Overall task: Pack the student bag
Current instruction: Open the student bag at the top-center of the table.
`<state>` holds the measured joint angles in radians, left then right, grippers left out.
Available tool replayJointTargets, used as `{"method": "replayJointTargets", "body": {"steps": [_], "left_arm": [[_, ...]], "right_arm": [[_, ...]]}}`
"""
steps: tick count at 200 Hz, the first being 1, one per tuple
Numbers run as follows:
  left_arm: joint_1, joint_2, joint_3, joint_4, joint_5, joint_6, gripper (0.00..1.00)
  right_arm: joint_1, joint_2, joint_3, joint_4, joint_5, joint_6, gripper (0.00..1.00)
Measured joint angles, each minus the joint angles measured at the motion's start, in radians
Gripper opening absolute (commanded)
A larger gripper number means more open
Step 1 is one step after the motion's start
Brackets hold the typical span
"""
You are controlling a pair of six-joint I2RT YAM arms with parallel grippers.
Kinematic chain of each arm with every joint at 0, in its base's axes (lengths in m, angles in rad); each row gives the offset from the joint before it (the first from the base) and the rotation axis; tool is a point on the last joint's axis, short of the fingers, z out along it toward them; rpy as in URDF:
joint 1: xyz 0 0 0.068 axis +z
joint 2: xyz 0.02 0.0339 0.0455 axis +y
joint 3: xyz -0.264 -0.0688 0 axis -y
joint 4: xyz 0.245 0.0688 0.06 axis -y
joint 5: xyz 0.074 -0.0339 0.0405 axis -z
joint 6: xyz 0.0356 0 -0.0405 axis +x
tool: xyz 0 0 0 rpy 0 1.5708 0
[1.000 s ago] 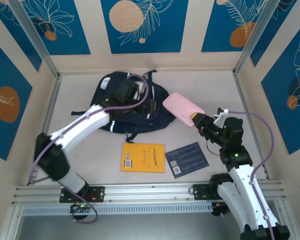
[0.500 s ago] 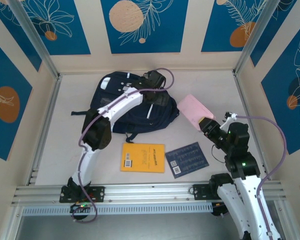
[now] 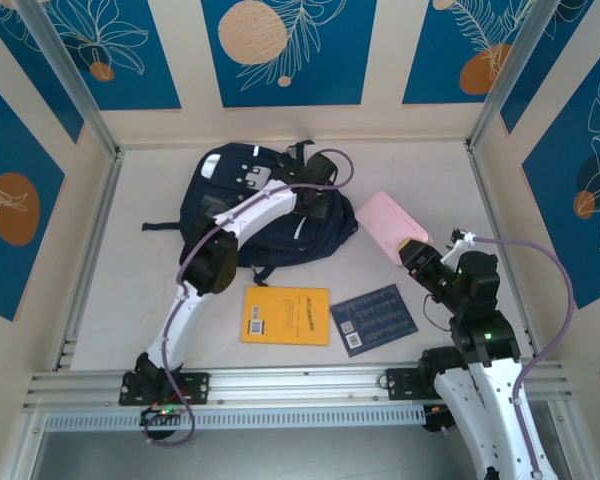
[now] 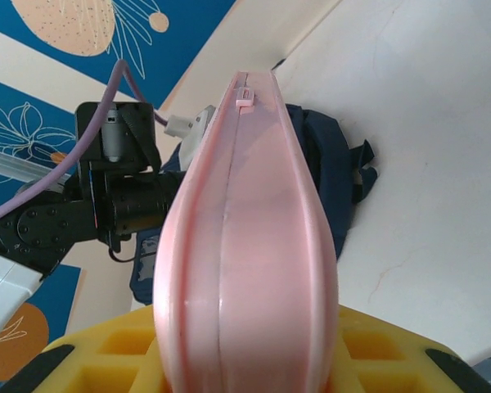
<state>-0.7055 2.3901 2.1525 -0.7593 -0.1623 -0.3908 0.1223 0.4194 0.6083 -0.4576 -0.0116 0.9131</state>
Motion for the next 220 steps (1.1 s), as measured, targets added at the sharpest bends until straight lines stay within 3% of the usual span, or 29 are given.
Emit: {"method": "replayJointTargets", "body": {"steps": [4, 31, 67, 113, 175, 220], "left_arm": [[0.0, -0.002, -0.01, 0.009, 0.005, 0.01, 0.0], [0.01, -0.047, -0.104, 0.086, 0.059, 0.033, 0.0], [0.062, -0.203, -0.28, 0.172, 0.228, 0.053, 0.0], [0.169, -0.386, -0.326, 0.166, 0.412, 0.054, 0.0], [0.301, -0.64, -0.34, 0.072, 0.458, 0.138, 0.0], [0.343, -0.69, -0.356, 0.033, 0.483, 0.18, 0.0]], "right_arm": [[0.0, 0.0, -0.002, 0.0, -0.003, 0.003, 0.25], [0.0, -0.005, -0.006, 0.0, -0.015, 0.008, 0.26], [0.0, -0.018, -0.006, 0.0, -0.023, 0.011, 0.26], [0.0, -0.018, -0.006, 0.0, -0.029, 0.013, 0.27], [0.008, 0.063, -0.004, 0.116, -0.106, 0.076, 0.29], [0.152, 0.306, -0.003, 0.306, -0.221, 0.097, 0.3]]}}
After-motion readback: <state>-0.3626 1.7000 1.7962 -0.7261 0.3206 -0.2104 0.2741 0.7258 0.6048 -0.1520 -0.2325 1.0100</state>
